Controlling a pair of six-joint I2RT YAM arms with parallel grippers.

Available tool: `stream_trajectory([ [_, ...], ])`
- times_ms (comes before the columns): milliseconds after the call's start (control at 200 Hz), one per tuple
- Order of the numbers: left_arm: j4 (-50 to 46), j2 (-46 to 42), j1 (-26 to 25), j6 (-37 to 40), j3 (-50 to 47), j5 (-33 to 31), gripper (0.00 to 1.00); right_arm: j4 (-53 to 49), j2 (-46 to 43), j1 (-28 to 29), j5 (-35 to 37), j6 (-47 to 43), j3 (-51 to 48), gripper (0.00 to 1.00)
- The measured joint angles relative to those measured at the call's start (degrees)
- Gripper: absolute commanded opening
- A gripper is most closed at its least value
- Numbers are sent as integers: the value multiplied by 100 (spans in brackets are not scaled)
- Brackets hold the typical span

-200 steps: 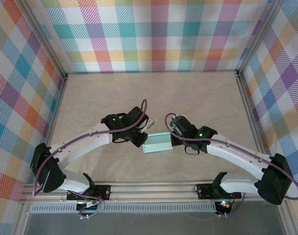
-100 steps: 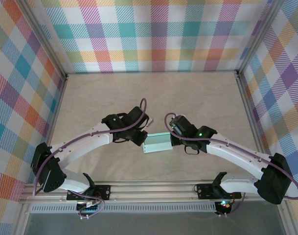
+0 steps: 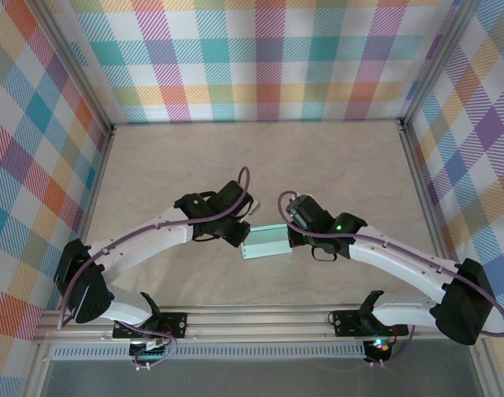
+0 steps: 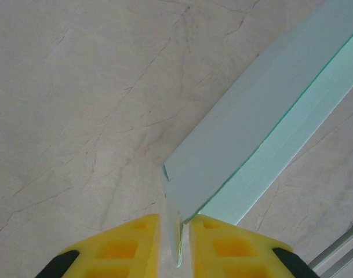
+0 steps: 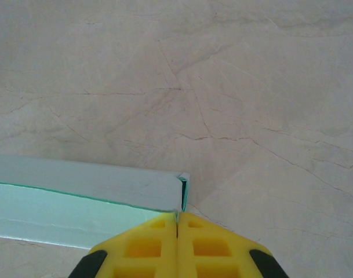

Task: Fold the paper box

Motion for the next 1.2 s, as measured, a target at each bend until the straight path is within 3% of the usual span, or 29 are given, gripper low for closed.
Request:
stream_trajectory([
  [260,9,4,0,-31,-17,0,0,13,0,0,0,0,0,0],
  [485,131,7,0,-522,-111,-9,0,22,0,0,0,0,0,0],
  [870,319,11,0,-2524,-155,-9,0,33,7,2,7,2,0,0],
  [1200,437,37,0,-3613,-166,-127,0,81,46,39,72,48,0,0],
])
